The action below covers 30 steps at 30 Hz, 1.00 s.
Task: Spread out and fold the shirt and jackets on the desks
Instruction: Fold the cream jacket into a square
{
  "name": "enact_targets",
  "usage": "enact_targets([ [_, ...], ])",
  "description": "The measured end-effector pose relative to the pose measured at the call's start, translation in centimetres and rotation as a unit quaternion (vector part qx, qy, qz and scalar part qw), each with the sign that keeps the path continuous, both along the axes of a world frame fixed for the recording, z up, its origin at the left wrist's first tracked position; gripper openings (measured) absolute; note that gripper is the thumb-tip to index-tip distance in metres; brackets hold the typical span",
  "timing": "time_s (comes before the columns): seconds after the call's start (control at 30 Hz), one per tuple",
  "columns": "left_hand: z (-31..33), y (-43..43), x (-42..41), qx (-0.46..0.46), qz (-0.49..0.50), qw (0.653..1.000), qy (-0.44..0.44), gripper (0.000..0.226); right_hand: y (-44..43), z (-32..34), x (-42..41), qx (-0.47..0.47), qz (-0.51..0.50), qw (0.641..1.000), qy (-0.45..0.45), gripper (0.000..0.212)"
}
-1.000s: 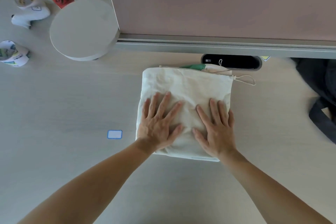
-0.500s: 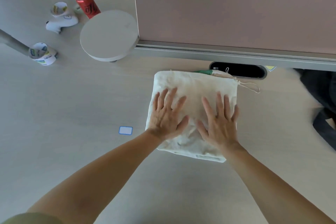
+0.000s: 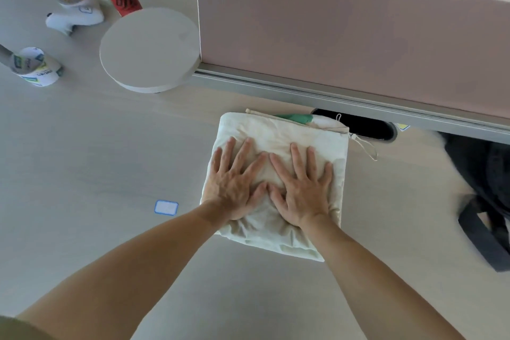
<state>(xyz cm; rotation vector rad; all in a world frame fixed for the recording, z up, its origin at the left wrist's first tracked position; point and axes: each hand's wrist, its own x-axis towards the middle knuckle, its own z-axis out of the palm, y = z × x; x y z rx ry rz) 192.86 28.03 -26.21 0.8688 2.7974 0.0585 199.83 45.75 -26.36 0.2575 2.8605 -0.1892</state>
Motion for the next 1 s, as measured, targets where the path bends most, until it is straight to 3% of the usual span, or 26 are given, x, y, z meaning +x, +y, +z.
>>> enact_targets([
  [0.1, 0.7, 0.7, -1.0, 0.037, 0.021, 0.998, -0.04, 0.068, 1.5, 1.1, -1.5, -0.009, 0.025, 0.999, -0.038, 0.067],
  [0.2, 1.4, -0.2, -1.5, 0.224, 0.16, 0.959, -0.063, 0.049, 3.3, 2.9, -0.9, -0.057, -0.086, 0.994, 0.035, 0.066],
  [0.27, 2.1, -1.7, -1.5, 0.254, 0.306, 0.91, -0.115, 0.034, 5.0, 3.4, 0.3, -0.115, -0.262, 0.956, 0.058, 0.068],
  [0.33, 3.0, -3.4, -2.4, 0.296, 0.376, 0.845, -0.241, 0.023, 6.6, 3.4, 1.3, -0.234, -0.382, 0.894, 0.031, 0.076],
  [0.43, 5.1, -4.5, -3.5, 0.386, 0.392, 0.724, -0.417, 0.025, 7.2, 4.1, 2.0, -0.353, -0.381, 0.853, 0.043, 0.088],
  [0.53, 6.3, -4.3, -3.7, 0.398, 0.364, 0.664, -0.519, 0.04, 5.8, 4.8, 2.3, -0.42, -0.323, 0.848, 0.028, 0.089],
  [0.6, 6.0, -4.0, -3.1, 0.415, 0.339, 0.664, -0.521, 0.048, 4.9, 4.8, 2.8, -0.467, -0.315, 0.826, 0.026, 0.083],
  [0.7, 5.1, -3.7, -1.7, 0.39, 0.298, 0.751, -0.442, 0.055, 4.2, 4.4, 4.2, -0.507, -0.35, 0.786, 0.047, 0.072],
  [0.77, 4.6, -3.9, -1.0, 0.373, 0.285, 0.785, -0.403, 0.059, 4.0, 4.2, 5.0, -0.518, -0.37, 0.77, 0.044, 0.068],
  [0.9, 3.6, -5.1, -0.1, 0.378, 0.294, 0.762, -0.435, 0.063, 3.1, 4.5, 6.2, -0.552, -0.391, 0.737, 0.016, 0.072],
  [1.0, 3.7, -5.3, 0.5, 0.385, 0.281, 0.778, -0.41, 0.064, 1.9, 5.0, 6.4, -0.492, -0.391, 0.777, 0.032, 0.072],
])
